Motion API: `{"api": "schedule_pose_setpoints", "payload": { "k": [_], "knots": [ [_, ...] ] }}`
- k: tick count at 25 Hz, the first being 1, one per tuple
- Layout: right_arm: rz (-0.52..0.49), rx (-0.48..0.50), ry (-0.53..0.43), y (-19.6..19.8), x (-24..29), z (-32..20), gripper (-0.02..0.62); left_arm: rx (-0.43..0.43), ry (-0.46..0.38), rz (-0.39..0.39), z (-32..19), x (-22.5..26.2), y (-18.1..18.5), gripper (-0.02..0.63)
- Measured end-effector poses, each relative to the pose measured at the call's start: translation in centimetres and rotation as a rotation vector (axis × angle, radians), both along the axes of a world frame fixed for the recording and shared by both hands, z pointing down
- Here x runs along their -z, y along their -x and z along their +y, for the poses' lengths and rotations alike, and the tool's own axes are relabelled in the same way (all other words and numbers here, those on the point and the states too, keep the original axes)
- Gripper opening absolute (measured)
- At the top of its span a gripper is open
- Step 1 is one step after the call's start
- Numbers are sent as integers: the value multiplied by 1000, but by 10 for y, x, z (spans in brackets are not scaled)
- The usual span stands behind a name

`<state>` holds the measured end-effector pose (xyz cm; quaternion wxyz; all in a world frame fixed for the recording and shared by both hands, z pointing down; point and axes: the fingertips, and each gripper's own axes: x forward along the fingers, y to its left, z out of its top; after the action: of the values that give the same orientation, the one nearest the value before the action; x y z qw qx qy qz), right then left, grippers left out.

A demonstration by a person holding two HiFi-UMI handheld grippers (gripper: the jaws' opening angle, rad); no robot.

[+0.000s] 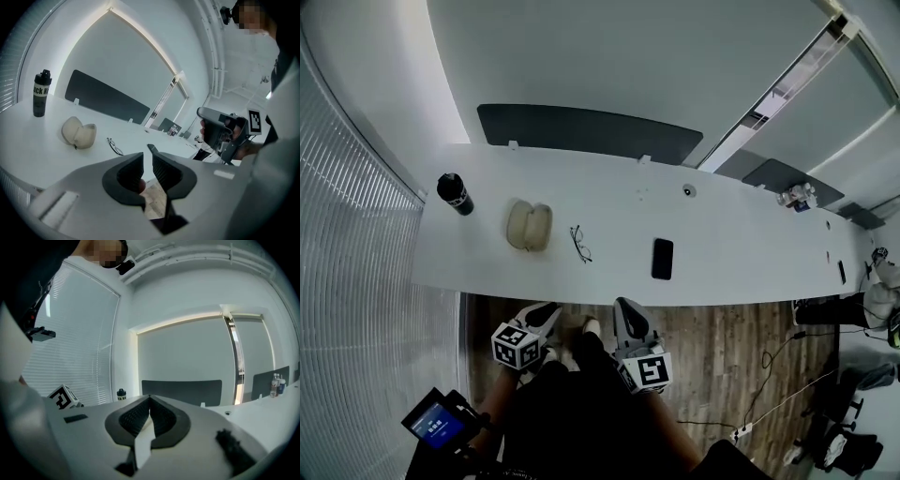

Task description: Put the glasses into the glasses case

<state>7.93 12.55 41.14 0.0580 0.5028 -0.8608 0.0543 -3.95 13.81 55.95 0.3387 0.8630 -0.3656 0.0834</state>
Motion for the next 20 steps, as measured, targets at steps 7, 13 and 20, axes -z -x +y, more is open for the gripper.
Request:
{"api": "schedule_pose_setpoints", "payload": {
  "k": [7,13,20],
  "knots": [
    [-21,82,-19,-28,3,-25,8,16,52,-76,-40,-10,-41,104],
    [-10,245,-31,-26,-20,-50,8,31,101,-136,-69,-42,-56,138],
    [-45,259,-53,-49,-8,-61,8,44,189,-151,-51,-49,-62,141]
  ]
}}
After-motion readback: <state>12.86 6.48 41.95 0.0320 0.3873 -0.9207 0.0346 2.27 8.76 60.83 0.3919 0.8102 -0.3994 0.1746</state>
